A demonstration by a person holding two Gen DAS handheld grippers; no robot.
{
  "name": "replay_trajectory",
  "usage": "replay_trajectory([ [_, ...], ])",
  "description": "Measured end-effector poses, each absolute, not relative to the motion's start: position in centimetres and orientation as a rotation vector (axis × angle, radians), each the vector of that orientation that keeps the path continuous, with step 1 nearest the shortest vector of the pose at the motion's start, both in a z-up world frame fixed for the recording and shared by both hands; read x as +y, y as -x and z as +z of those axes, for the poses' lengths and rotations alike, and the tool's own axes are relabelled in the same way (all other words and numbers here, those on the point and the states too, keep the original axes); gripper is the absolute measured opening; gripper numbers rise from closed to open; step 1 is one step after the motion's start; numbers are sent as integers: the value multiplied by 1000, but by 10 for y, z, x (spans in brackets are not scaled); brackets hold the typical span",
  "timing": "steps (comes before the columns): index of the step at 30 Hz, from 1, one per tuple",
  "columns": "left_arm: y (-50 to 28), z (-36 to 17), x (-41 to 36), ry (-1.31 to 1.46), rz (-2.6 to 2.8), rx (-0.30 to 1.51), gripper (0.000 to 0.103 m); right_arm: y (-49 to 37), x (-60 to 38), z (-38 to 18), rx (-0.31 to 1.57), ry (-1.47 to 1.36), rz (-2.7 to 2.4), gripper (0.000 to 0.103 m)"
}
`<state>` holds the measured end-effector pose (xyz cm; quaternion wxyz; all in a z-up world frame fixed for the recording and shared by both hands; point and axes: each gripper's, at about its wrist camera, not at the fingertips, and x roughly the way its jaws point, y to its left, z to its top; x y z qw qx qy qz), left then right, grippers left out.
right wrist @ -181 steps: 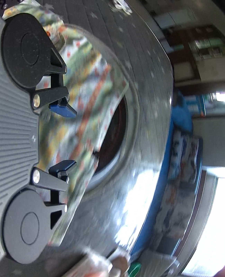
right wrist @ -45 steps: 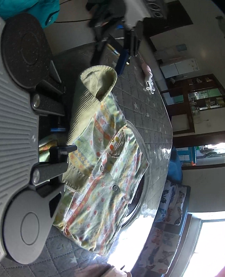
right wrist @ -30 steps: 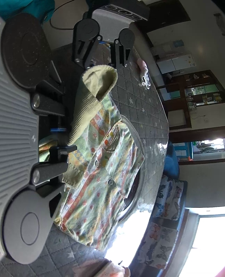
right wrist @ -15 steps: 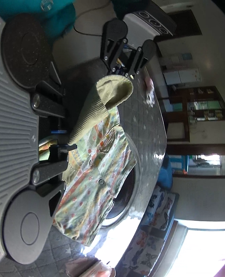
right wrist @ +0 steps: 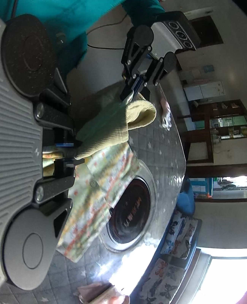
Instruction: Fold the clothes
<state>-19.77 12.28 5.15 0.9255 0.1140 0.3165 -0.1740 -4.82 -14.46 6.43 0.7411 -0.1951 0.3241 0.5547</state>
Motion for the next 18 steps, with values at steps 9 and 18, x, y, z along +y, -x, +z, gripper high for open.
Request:
replay_trajectory([
  [9, 132, 46, 155, -172, -311, 684, 6, -12, -115, 67, 699, 471, 1191, 9],
  [18, 59, 17, 180, -125, -255, 784, 6, -77, -77, 45, 722, 493, 1133, 9],
])
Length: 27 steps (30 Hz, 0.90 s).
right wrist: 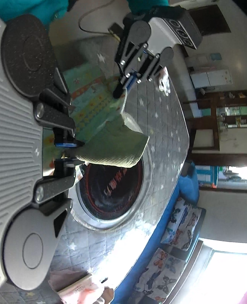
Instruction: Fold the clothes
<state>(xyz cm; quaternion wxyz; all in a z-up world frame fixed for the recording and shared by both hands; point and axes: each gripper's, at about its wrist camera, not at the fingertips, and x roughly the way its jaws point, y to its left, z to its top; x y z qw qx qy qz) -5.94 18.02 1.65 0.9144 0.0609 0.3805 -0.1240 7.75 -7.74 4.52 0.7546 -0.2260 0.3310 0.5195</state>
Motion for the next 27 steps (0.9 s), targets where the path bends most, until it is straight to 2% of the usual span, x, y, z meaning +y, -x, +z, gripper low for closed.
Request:
replay_trajectory([
  [13, 2, -18, 210, 1, -150, 855, 6, -133, -45, -26, 754, 375, 979, 11],
  [17, -5, -16, 213, 8, -131, 859, 6, -140, -45, -44, 744, 329, 904, 24],
  [23, -13, -13, 218, 31, -112, 867, 7, -138, -56, -48, 704, 259, 843, 32],
  [25, -16, -13, 221, 46, -105, 866, 7, -134, -58, -46, 671, 259, 830, 40],
  [27, -19, -15, 223, 56, -85, 874, 7, -131, -59, -45, 663, 255, 829, 40],
])
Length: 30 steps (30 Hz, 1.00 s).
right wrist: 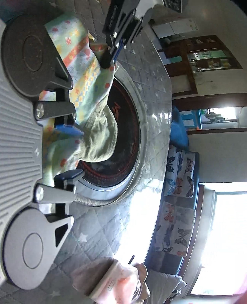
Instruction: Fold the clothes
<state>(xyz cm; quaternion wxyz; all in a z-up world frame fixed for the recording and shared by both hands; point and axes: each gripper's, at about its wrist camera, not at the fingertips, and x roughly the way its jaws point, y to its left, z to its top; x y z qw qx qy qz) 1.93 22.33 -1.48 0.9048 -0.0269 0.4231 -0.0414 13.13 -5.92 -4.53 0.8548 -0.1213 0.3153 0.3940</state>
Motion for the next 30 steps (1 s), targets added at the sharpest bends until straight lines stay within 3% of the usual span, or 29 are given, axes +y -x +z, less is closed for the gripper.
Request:
replay_trajectory([
  [6, -28, -15, 239, 139, -32, 897, 18, -127, -66, -58, 684, 275, 788, 43],
  [7, -29, -15, 241, 135, -14, 896, 24, -126, -67, -57, 683, 267, 784, 43],
  [14, -24, -5, 258, 122, 120, 856, 25, -126, -73, -53, 657, 257, 739, 52],
  [19, -3, 13, 247, 118, 63, 779, 25, -114, -85, -38, 619, 220, 730, 52],
  [25, 5, 4, 220, 143, -55, 787, 25, -104, -93, -44, 673, 199, 786, 40],
  [29, 0, -12, 215, 164, -48, 823, 25, -112, -102, -55, 699, 210, 688, 24],
  [30, -1, -15, 217, 175, -41, 831, 25, -112, -102, -52, 690, 206, 684, 24],
])
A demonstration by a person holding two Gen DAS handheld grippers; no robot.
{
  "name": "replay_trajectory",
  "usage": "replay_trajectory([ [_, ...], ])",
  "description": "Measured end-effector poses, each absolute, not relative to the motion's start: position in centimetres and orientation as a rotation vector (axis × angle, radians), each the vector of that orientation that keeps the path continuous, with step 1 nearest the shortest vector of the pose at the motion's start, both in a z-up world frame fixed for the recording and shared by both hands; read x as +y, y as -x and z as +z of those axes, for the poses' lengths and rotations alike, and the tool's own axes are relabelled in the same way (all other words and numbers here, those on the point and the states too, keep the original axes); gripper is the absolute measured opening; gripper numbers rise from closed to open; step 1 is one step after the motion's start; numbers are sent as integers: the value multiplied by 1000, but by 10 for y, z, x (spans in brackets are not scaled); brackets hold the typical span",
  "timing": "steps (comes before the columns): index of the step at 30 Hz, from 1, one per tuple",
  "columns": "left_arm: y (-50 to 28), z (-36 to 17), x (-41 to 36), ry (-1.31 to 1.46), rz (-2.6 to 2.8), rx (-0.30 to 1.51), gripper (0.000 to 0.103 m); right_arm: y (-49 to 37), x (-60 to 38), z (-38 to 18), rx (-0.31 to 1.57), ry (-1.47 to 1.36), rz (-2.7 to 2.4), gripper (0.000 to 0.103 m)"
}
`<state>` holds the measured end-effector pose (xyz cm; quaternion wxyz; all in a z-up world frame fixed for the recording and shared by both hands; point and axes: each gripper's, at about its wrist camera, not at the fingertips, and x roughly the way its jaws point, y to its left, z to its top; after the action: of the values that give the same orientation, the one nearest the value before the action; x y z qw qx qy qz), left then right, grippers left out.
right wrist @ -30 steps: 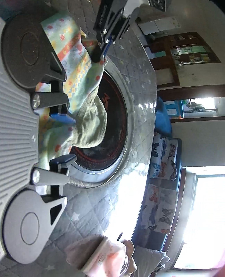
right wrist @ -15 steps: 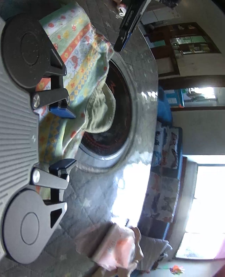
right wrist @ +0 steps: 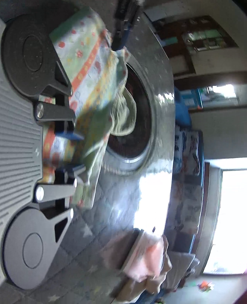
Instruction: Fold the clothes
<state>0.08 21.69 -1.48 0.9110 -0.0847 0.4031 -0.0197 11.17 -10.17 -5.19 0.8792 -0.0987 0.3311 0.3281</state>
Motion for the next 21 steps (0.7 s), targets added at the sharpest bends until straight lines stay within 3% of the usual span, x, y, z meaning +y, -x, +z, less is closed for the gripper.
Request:
replay_trajectory([
  [21, -1, -19, 231, 239, 0, 825, 26, -132, -69, -52, 677, 154, 694, 25],
])
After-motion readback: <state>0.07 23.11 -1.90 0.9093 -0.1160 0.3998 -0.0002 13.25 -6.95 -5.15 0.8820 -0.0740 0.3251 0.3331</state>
